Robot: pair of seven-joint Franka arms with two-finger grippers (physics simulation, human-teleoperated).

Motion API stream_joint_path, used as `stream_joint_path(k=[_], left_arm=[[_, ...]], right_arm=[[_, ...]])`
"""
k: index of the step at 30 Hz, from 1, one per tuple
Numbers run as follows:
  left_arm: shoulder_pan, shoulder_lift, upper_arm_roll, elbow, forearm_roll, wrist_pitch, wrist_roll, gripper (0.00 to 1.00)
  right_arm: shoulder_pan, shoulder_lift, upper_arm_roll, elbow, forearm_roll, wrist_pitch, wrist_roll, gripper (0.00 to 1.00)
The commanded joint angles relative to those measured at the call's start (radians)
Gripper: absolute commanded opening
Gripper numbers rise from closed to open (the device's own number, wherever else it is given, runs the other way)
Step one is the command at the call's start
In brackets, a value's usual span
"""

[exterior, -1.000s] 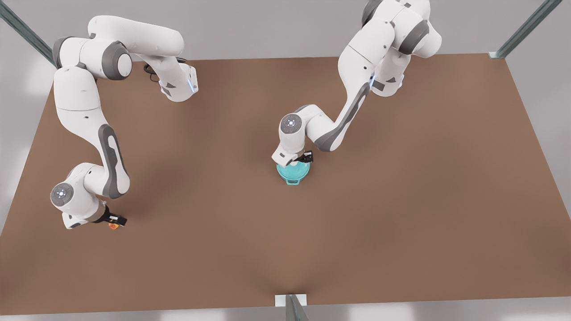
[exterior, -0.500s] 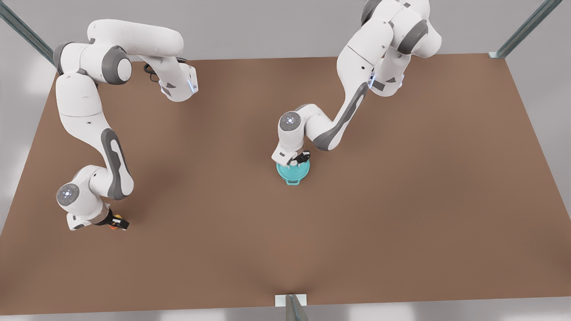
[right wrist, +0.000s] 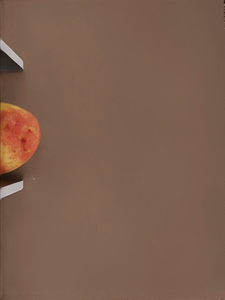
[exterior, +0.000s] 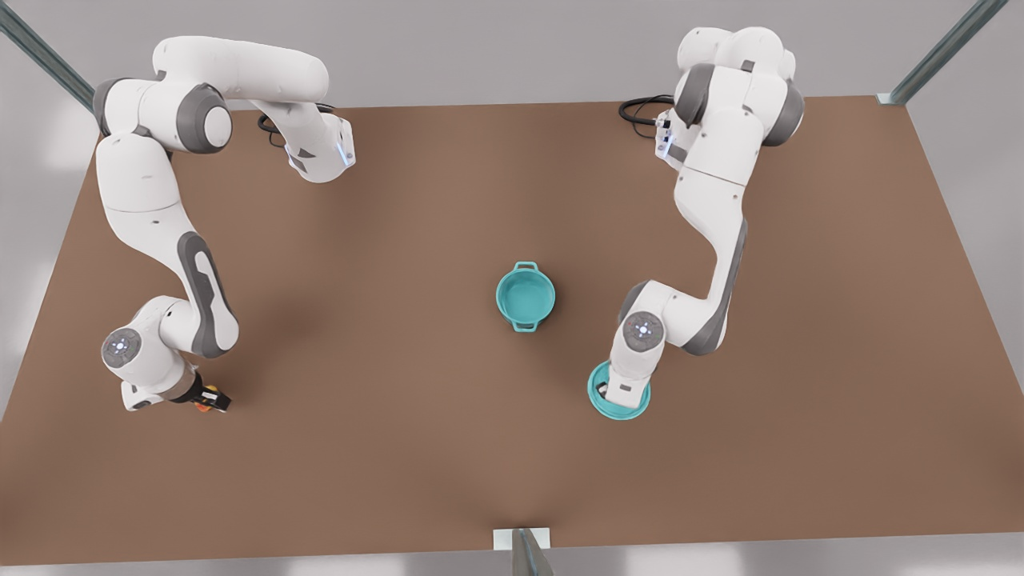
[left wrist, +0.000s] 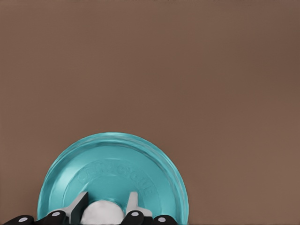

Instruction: Open the pot lid and put the potato into the pot

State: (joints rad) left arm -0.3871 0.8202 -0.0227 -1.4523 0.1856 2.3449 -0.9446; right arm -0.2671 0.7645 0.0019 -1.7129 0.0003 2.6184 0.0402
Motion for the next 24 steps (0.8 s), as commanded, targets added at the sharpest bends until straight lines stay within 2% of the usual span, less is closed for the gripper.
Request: stream_joint_path(k=[1,2,3,4,5,6,7,8,11,14,16,19,24], left_arm=[[0.013,-0.003,0.0,0.01,-0.005,0.022,0.32,1.0],[0.073,-0.065,-0.013,0.015,-0.057,-0.084,0.475,1.0],[0.154,-0.186,-0.013,0.016,-0.178,-0.336,0.71,1.0],[0.267,-0.268,-0.01,0.093,-0.317,-0.617,0.911,1.0],[0.353,-0.328,-0.008,0.204,-0.321,-0.901,1.059,1.0],[0.37,-0.456,0.006,0.181,-0.308,-0.952,1.07,1.0],[0.369,-0.68,0.009,-0.142,-0.311,-0.733,1.066,1.0],[0.355,-0.692,-0.02,-0.195,-0.304,-0.655,1.001,1.0],[0.327,-0.618,-0.045,-0.036,-0.27,-0.713,0.926,1.0],[0.324,-0.615,-0.051,-0.022,-0.258,-0.711,0.925,1.0],[0.324,-0.618,-0.054,0.004,-0.135,-0.711,0.926,1.0],[0.307,-0.592,-0.054,0.012,-0.138,-0.713,0.928,1.0],[0.271,-0.593,-0.054,0.024,-0.147,-0.711,0.925,1.0]], right_arm=[[-0.014,-0.004,0.012,0.001,-0.002,-0.006,-0.005,0.89],[-0.015,-0.004,0.013,-0.001,-0.002,-0.006,-0.003,0.89],[-0.017,-0.004,0.018,-0.001,-0.002,-0.006,0.0,0.88],[-0.017,-0.004,0.018,-0.001,-0.002,-0.006,0.001,0.85],[-0.017,-0.005,0.02,-0.005,-0.002,-0.006,0.003,0.81],[-0.018,-0.005,0.02,-0.007,-0.002,-0.006,0.004,0.8],[-0.017,-0.011,0.02,-0.008,0.001,-0.008,0.006,0.78],[-0.018,-0.013,0.02,-0.011,0.001,-0.014,0.006,0.77],[-0.018,-0.019,0.02,-0.013,0.001,-0.015,0.009,0.72],[-0.017,-0.019,0.021,-0.013,0.001,-0.015,0.01,0.71],[-0.017,-0.019,0.021,-0.013,0.001,-0.015,0.02,0.69],[-0.015,-0.019,0.023,-0.013,0.001,-0.015,0.033,0.63],[-0.015,-0.028,0.023,-0.011,0.001,-0.046,0.03,0.6]])
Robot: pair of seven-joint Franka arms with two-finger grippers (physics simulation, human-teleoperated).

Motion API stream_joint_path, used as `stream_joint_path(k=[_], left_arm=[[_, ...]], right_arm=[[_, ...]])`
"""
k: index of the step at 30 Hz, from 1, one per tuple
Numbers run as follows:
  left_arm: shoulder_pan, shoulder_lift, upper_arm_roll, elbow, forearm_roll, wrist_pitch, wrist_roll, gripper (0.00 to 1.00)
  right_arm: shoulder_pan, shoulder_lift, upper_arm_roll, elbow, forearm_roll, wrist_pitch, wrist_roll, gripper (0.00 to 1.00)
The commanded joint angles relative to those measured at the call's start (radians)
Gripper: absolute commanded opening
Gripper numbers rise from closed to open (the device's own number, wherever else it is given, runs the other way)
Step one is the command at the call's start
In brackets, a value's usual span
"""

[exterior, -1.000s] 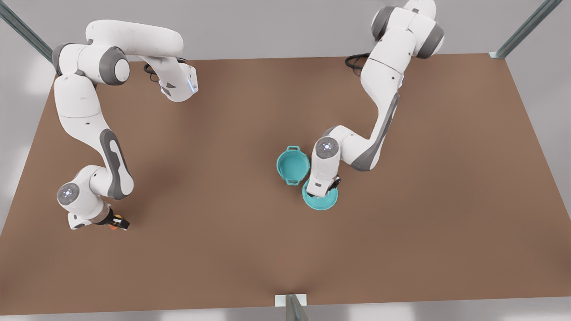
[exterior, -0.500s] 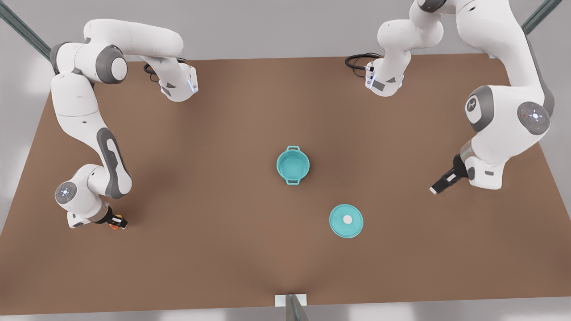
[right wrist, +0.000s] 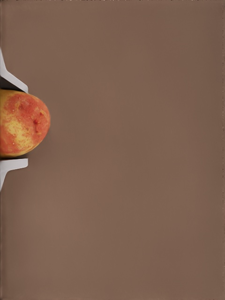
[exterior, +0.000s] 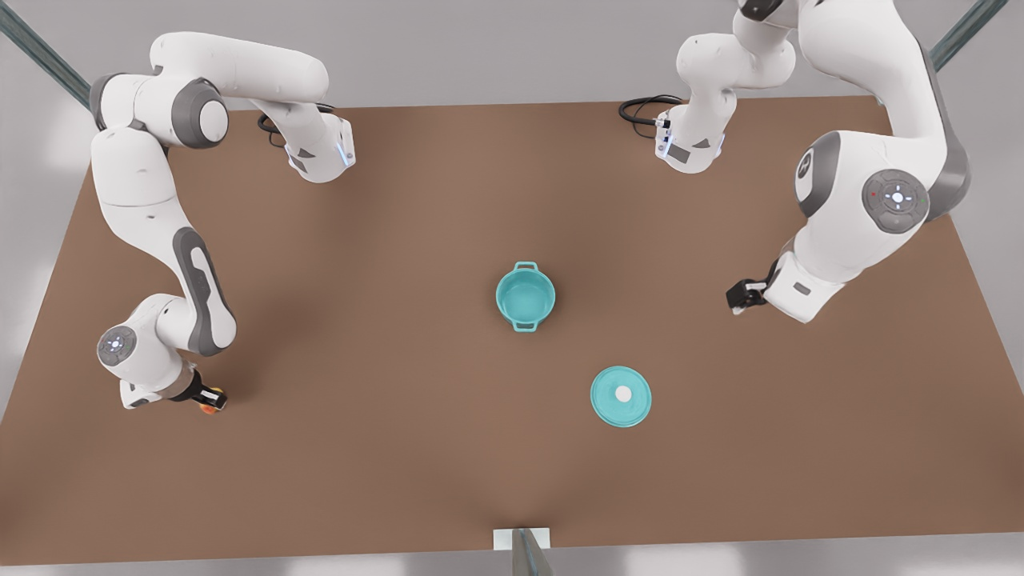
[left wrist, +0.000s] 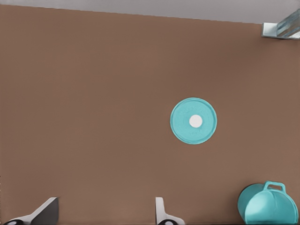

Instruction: Open the pot lid and put the potato into the pot

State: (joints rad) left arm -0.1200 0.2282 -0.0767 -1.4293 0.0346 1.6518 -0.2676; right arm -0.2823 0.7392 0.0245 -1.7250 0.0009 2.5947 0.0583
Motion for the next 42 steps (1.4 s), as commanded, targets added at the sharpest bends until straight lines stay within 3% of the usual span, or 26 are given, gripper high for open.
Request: stream_joint_path(k=[1,10,15,27,35,42], left_arm=[[0.002,-0.001,0.0,0.001,0.002,-0.018,0.246,1.0],[-0.001,-0.001,-0.002,0.003,0.005,-0.024,0.246,1.0],[-0.001,-0.001,-0.002,0.001,0.011,-0.026,0.246,1.0],[-0.007,0.005,0.0,-0.008,0.016,-0.026,0.248,1.0],[-0.004,0.003,0.0,-0.006,0.016,-0.026,0.251,1.0],[-0.004,0.008,0.0,-0.006,0.016,-0.026,0.251,1.0]], right_arm=[[0.0,-0.004,0.0,0.001,0.001,-0.022,0.012,0.6],[0.015,-0.055,0.0,0.004,0.005,-0.073,0.044,0.58],[0.083,-0.129,0.002,0.01,0.01,-0.197,0.185,0.58],[0.331,-0.188,0.002,0.134,0.014,-0.444,0.587,0.57],[0.592,-0.158,0.0,0.278,0.014,-0.564,0.926,0.57],[0.81,-0.161,0.0,0.282,0.016,-0.564,1.186,0.57]])
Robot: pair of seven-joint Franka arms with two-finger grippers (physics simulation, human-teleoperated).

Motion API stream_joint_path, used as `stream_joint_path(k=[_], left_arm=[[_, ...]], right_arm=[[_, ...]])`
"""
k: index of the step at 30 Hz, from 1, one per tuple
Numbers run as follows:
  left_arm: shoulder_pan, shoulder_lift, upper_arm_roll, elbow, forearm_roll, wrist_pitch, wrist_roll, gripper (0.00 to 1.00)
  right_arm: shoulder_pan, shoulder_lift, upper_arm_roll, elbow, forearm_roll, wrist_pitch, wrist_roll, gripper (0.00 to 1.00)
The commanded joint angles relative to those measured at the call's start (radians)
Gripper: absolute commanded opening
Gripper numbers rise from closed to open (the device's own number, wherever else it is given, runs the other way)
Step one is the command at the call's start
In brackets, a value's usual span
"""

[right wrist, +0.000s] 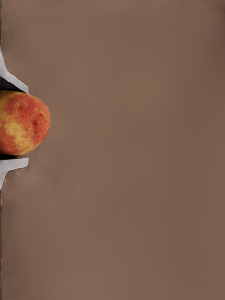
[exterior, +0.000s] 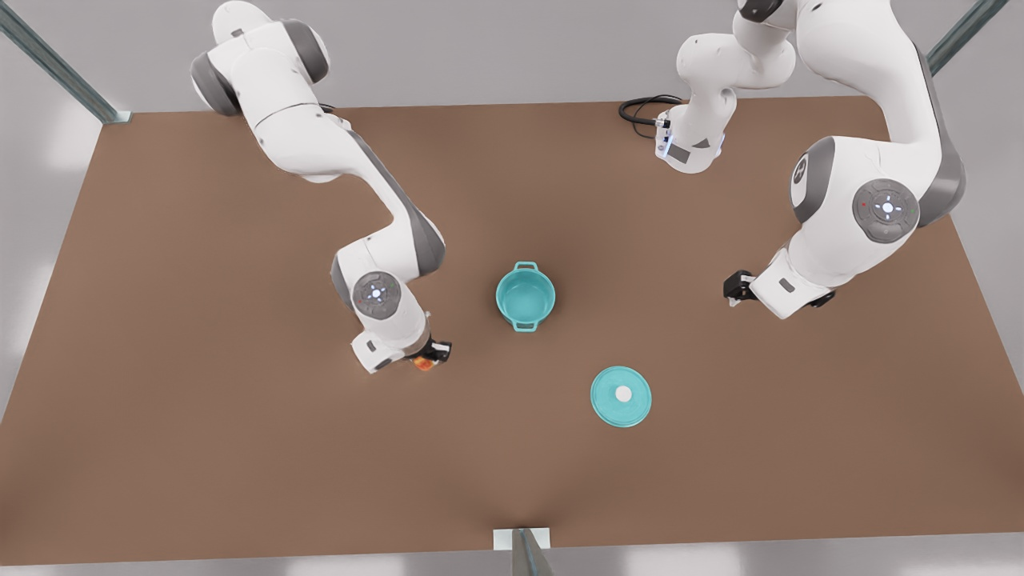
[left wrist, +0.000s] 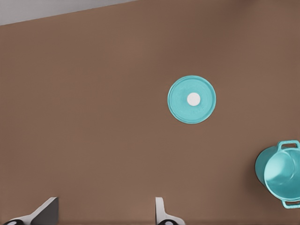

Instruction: Open the pot lid and put the potato into the pot

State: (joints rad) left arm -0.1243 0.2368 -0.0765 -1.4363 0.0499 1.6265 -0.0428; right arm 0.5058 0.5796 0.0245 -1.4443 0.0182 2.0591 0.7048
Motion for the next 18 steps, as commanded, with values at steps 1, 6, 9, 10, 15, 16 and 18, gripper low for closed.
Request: stream_joint_path(k=[1,6,9,10,15,16,18], left_arm=[[0.0,-0.001,0.0,0.0,0.001,0.0,0.026,1.0],[0.002,0.003,0.001,-0.001,-0.001,0.0,0.026,1.0],[0.005,0.003,0.001,0.0,0.001,0.0,0.027,1.0],[0.005,0.003,0.001,0.0,0.001,0.0,0.027,1.0],[0.003,0.007,0.001,0.0,0.001,0.0,0.027,1.0],[0.003,0.009,0.001,0.0,0.001,0.0,0.027,1.0],[0.003,0.009,0.001,0.0,0.002,0.0,0.027,1.0]], right_arm=[[0.053,-0.003,0.0,0.001,-0.001,-0.028,0.571,0.57],[0.211,-0.003,0.0,0.007,0.028,-0.027,0.696,0.56],[0.264,0.031,0.0,0.005,0.035,-0.011,0.728,0.56],[0.27,0.049,0.0,0.005,0.042,0.01,0.728,0.56],[0.292,0.123,-0.001,0.042,0.074,0.047,0.728,0.56],[0.298,0.14,-0.003,0.058,0.074,0.049,0.734,0.56],[0.298,0.161,-0.003,0.082,0.074,0.047,0.734,0.56]])
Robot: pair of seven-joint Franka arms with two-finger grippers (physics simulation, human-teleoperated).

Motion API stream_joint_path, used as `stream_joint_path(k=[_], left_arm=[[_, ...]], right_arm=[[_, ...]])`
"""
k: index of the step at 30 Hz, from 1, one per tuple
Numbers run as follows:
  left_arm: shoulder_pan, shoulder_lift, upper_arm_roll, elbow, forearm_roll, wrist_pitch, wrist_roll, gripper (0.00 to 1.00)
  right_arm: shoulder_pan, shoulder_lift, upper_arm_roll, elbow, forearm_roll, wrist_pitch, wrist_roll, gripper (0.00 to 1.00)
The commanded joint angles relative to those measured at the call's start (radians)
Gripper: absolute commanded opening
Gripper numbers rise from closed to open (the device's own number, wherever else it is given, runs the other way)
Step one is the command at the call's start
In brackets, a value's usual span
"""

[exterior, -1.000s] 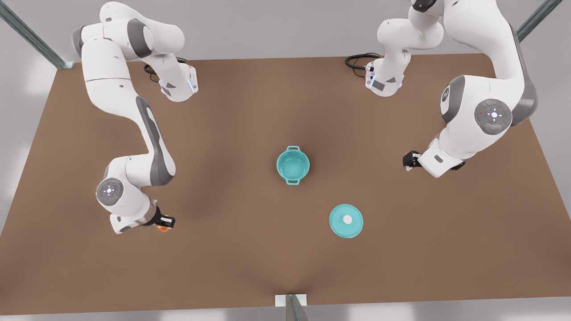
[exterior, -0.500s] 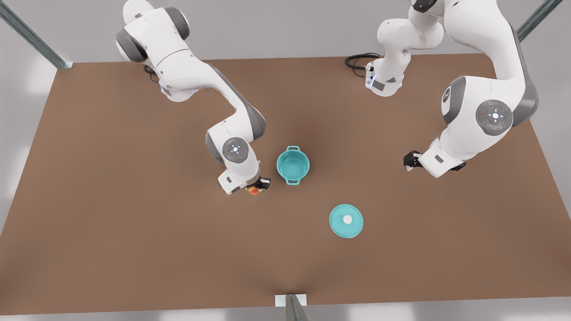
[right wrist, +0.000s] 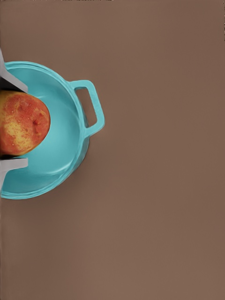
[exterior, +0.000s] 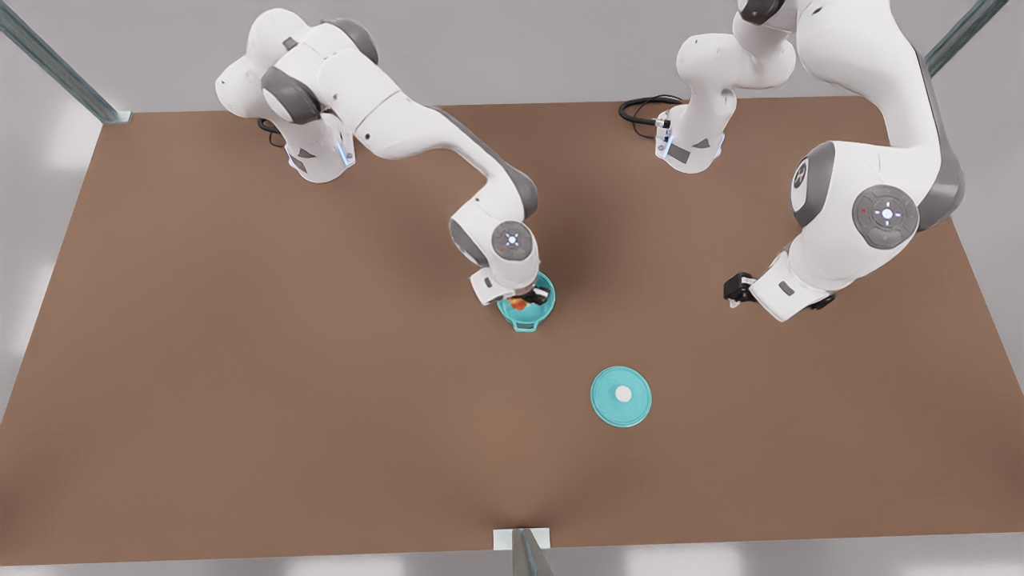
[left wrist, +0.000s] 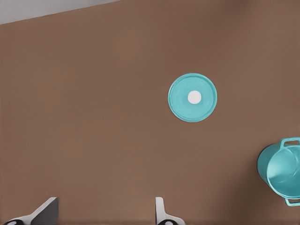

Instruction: Open the pot lid and put the potato into the pot

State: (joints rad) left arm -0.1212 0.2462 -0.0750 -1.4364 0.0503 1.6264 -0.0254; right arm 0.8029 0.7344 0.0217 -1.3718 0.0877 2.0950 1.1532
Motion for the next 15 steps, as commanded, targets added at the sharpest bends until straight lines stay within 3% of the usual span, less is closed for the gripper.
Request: stream_joint_path(k=[1,2,3,4,8,10,13,15], left_arm=[[0.0,-0.001,0.0,0.001,0.0,0.0,0.01,1.0],[0.0,-0.001,0.0,0.001,0.0,0.0,0.01,1.0],[0.0,-0.001,0.0,-0.001,0.002,0.0,0.01,1.0],[0.0,-0.001,0.0,0.001,0.002,0.0,0.01,1.0],[0.0,-0.001,0.0,0.001,0.002,0.0,0.01,1.0],[0.0,-0.001,0.0,0.001,0.002,0.0,0.01,1.0],[0.0,-0.001,0.0,0.001,0.0,0.0,0.01,1.0],[0.0,-0.001,0.0,-0.001,0.0,0.0,0.01,1.0]], right_arm=[[0.001,0.011,0.0,0.014,0.004,0.011,0.286,0.56],[0.001,0.011,0.0,0.014,0.004,0.013,0.284,0.56],[0.001,0.011,-0.002,0.014,0.004,0.011,0.277,0.69],[0.001,0.01,-0.002,0.014,0.003,0.01,0.272,1.0],[-0.005,-0.006,-0.008,0.014,0.001,-0.001,0.269,1.0],[-0.06,-0.082,-0.071,0.013,-0.009,-0.048,0.182,1.0],[-0.373,-0.201,-0.081,0.016,-0.028,-0.343,-0.372,1.0],[-0.625,-0.299,-0.075,0.007,-0.098,-0.443,-0.823,1.0]])
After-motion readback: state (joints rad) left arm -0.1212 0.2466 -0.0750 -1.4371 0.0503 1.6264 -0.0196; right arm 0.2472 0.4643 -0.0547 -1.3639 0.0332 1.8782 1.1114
